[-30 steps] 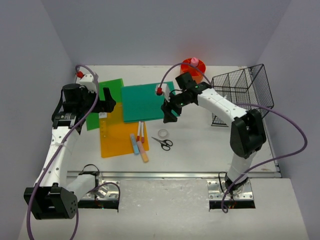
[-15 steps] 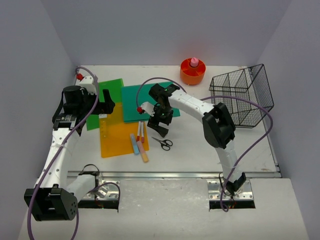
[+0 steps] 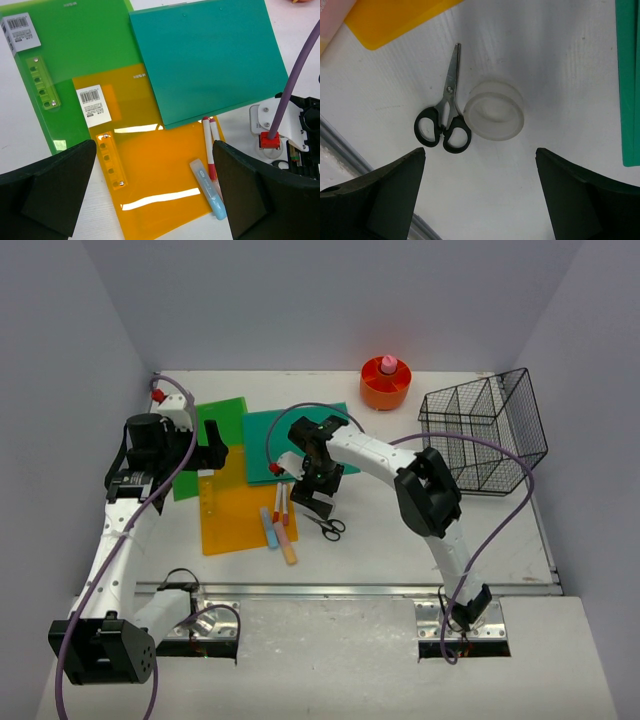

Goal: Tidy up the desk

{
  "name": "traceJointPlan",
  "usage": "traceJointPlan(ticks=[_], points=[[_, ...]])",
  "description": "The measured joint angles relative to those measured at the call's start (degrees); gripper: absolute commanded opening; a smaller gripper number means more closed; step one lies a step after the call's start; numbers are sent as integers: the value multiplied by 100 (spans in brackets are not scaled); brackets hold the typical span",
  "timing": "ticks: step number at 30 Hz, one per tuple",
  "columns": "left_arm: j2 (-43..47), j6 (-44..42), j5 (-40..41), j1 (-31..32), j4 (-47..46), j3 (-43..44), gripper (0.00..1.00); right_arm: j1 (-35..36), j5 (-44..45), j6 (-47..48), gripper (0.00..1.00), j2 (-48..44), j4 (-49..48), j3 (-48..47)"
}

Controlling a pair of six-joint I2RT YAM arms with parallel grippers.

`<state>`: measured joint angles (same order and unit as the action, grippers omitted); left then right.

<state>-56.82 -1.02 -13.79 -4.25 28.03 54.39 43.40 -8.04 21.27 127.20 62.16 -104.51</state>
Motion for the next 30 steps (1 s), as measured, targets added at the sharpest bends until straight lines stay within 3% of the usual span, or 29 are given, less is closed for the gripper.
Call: traceJointPlan(ticks=[9,17,22,25,27,30], points=[[-2,0,108,0,-2,-11,100,105,341,-293,94,235,-169,2],[0,0,162,0,1,-89,100,180,617,-390,88,554,-402,-33],[11,0,182,0,-1,-98,100,211,702,-431,64,640,-405,-59],[23,0,196,0,-2,-125,100,212,667,-448,37,640,-391,-62],[35,0,206,0,-2,-153,100,214,647,-456,25,640,-386,-63],[37,0,218,0,-1,-166,100,214,622,-447,18,625,-379,-63]])
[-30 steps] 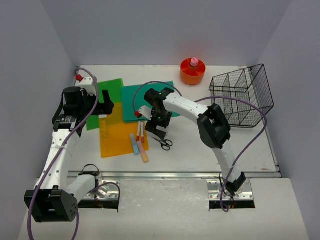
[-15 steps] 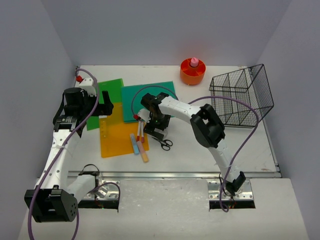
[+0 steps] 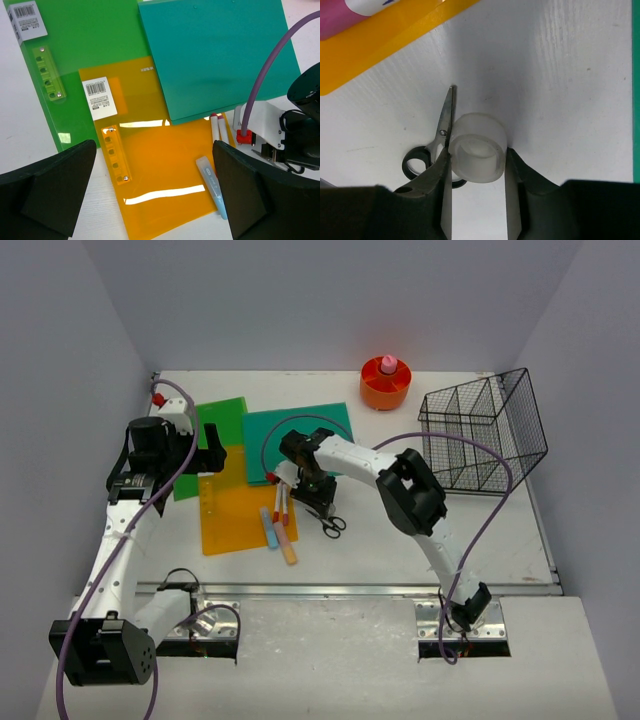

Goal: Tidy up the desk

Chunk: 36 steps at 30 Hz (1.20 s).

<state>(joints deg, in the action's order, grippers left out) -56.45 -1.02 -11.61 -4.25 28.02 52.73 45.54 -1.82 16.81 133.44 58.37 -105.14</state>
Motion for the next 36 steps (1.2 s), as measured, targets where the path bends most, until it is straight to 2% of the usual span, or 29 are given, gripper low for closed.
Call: traceJointPlan(ticks=[7,9,12,15,18,22,29,36], points=[[-4,-4,-20,0,-3,0,100,-67,-218,38,5,-203,12,67],[-21,-8,-41,0,-6,15,100,-151,-338,27,0,-472,-102,183],[-82,-13,-79,0,-29,52,100,-465,-564,-97,0,-1108,-402,384],[-170,-13,-112,0,-57,123,100,-992,-676,-340,0,-1785,-1032,608],[-235,-7,-140,0,-107,167,100,-1688,-673,-737,0,-2432,-2068,996],[-309,0,-156,0,-150,224,100,-2285,-375,-1165,0,-2790,-3577,1592],[-385,0,-132,0,-195,326,100,-2413,900,-1374,0,-2323,-5939,1764],[-385,0,-56,0,-184,378,100,-2520,2168,-1639,0,-1120,-6916,866]])
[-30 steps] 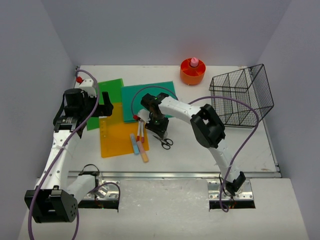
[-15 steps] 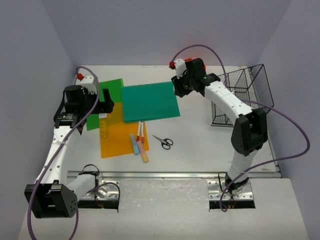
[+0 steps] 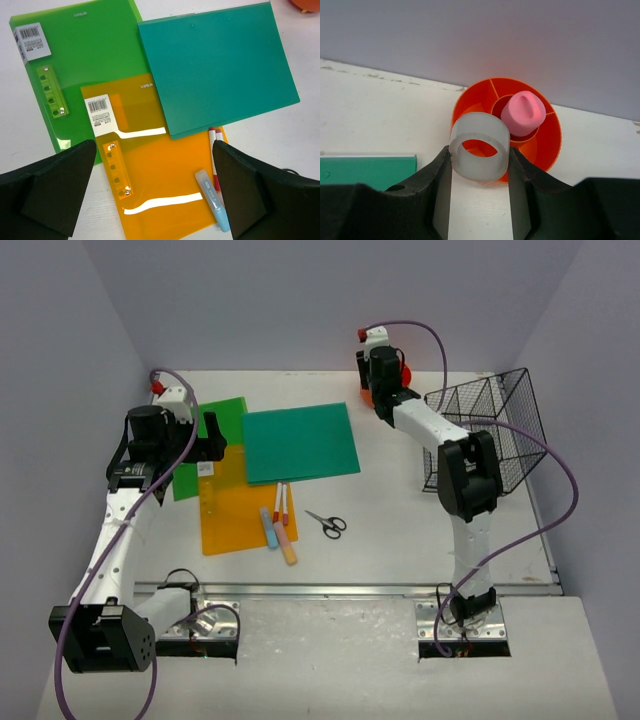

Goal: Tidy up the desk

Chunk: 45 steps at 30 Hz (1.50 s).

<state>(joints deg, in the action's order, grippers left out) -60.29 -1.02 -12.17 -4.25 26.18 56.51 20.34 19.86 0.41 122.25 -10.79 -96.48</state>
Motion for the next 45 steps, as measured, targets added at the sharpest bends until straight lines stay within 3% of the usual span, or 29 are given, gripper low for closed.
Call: traceJointPlan(ticks=[7,18,33,40,45], points=[[0,-2,82,0,18,61,100,-173,605,-596,0,414,126,-347],[-92,-2,97,0,22,161,100,-488,809,-1584,0,431,552,-392],[-103,-2,105,0,50,169,100,-553,544,-1920,0,661,621,-427],[-103,-2,105,0,56,169,100,-553,457,-1924,11,716,372,-416],[-103,-2,103,0,55,169,100,-553,336,-1918,11,718,60,-305]])
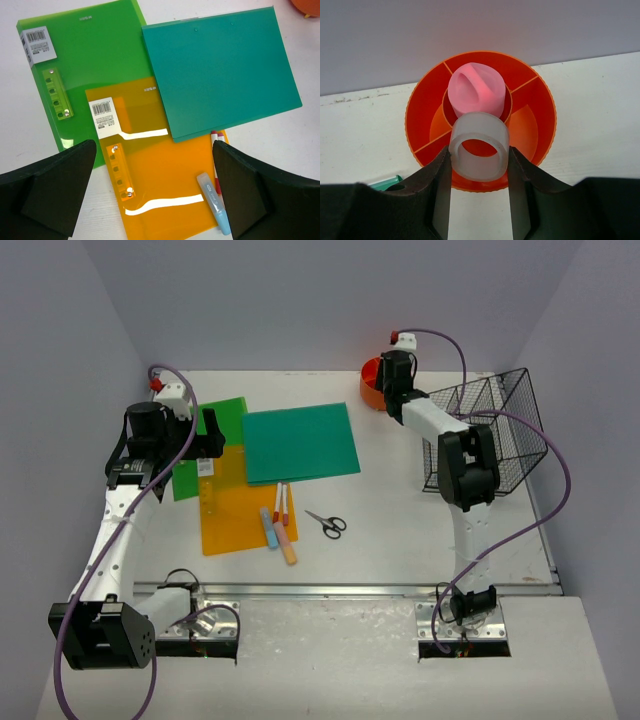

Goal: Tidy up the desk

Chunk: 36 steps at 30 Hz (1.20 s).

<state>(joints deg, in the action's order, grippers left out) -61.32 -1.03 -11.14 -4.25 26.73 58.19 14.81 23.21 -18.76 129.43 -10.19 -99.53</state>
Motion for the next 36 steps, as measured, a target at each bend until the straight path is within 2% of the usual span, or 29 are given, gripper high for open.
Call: traceJointPlan(ticks=[4,6,13,19,24,27,32,36], points=[[-4,0,0,0,-1,0,100,0,-74,8,18,4,-66,36],[-11,0,0,0,2,0,100,0,-98,12,34,16,-109,42],[-27,2,-2,0,-1,0,100,0,-269,52,61,145,-239,144],[-66,2,0,0,-1,0,100,0,-431,57,75,228,-337,202],[-74,2,-1,0,-1,0,100,0,-632,56,76,222,-406,228],[-74,2,-3,0,-1,0,100,3,-1045,150,70,-25,-479,582],[-72,2,-9,0,-11,0,100,6,-2426,685,68,-1003,-264,1158],[-64,2,-25,0,-43,-2,100,41,-3691,1446,60,-1863,435,1070]])
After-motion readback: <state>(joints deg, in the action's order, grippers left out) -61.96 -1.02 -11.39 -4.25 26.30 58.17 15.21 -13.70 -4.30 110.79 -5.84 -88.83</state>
